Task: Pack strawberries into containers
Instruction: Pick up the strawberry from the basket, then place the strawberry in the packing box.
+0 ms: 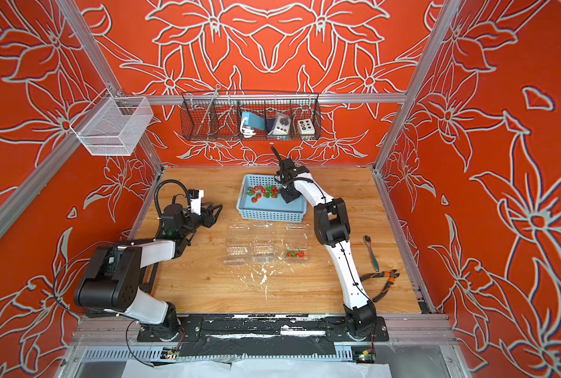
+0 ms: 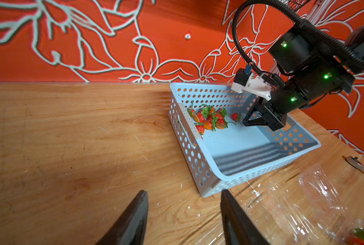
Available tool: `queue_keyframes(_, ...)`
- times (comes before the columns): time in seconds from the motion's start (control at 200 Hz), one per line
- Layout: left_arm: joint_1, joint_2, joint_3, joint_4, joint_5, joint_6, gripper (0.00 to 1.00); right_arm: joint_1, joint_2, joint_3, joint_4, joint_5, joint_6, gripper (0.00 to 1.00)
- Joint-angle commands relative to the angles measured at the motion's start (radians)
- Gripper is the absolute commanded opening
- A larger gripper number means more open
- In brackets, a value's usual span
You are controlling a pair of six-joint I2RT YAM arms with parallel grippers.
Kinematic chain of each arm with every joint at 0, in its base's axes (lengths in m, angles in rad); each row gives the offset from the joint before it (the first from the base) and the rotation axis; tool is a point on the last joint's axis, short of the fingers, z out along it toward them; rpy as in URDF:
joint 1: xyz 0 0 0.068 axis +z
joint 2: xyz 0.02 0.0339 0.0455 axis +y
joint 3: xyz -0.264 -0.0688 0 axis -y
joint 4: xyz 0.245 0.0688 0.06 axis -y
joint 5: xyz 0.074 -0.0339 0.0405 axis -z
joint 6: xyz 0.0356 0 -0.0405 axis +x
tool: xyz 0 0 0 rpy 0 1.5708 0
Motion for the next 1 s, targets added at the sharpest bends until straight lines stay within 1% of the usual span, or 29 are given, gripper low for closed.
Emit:
queue_keyframes(0.0, -0.003, 0.001, 0.013, 0.006, 0.007, 0.006, 0.54, -0.006, -0.117, -0.056, 0.032, -0.032, -0.008, 0.00)
queue_keyframes(0.095, -0.003, 0.000, 0.013, 0.007, 0.009, 0.006, 0.54, -0.002, -0.197, -0.142, 0.075, -0.050, 0.001, 0.00)
queue_keyframes(0.26, -0.003, -0.001, 0.012, 0.008, 0.008, 0.006, 0.54, 0.008, -0.370, -0.341, 0.125, -0.058, 0.031, 0.00)
queue_keyframes(0.435, -0.002, -0.001, 0.015, 0.007, 0.005, 0.004, 0.54, 0.049, -0.654, -0.709, 0.263, -0.059, 0.104, 0.00)
queue_keyframes(0.621, -0.002, -0.002, 0.012, 0.008, 0.003, 0.003, 0.54, 0.108, -0.898, -0.997, 0.265, -0.042, 0.157, 0.00)
queue_keyframes(0.801, -0.003, -0.001, 0.011, 0.009, 0.003, 0.002, 0.54, 0.198, -1.050, -1.197, 0.224, -0.012, 0.230, 0.00)
queue_keyframes(0.861, -0.003, -0.002, 0.010, 0.011, 0.002, 0.002, 0.54, 0.204, -1.086, -1.250, 0.218, -0.004, 0.250, 0.00)
queue_keyframes(0.996, -0.003, -0.003, 0.010, 0.010, 0.001, 0.002, 0.54, 0.222, -1.145, -1.331, 0.213, -0.033, 0.281, 0.00)
